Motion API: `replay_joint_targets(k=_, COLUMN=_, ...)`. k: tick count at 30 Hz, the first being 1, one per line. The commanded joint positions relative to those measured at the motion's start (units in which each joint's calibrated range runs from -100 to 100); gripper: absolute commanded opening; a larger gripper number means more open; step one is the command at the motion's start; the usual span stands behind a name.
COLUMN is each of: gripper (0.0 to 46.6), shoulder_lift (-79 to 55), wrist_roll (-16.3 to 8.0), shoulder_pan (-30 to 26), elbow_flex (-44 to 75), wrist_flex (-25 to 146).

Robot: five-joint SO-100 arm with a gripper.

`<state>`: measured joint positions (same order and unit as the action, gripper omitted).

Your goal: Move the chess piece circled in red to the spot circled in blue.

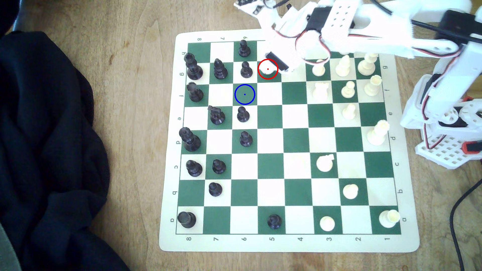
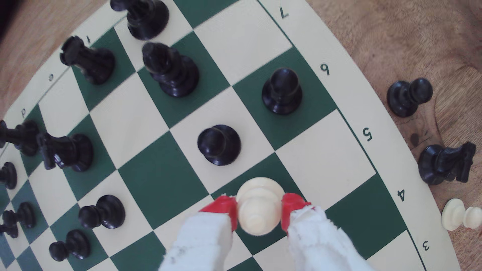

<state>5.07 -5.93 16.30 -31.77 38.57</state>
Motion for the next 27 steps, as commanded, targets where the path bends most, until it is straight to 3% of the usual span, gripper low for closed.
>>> replay_joint_targets(k=1, gripper=3.9, shoulder_lift=10.81, wrist_roll=0.44, shoulder_pan=-0.07, elbow_flex=6.47, wrist_flex=3.53)
replay_joint_targets(k=10, gripper=3.7, shoulder_lift=18.62, wrist_roll=0.05, shoulder_pan=-6.48, elbow_flex=5.29, wrist_flex=7.71)
replay_joint_targets(k=27, gripper=3.6, shoulder_lift=0.11, wrist_roll=-0.24, shoulder_pan=-8.67, elbow_flex=11.37, wrist_flex=-1.14)
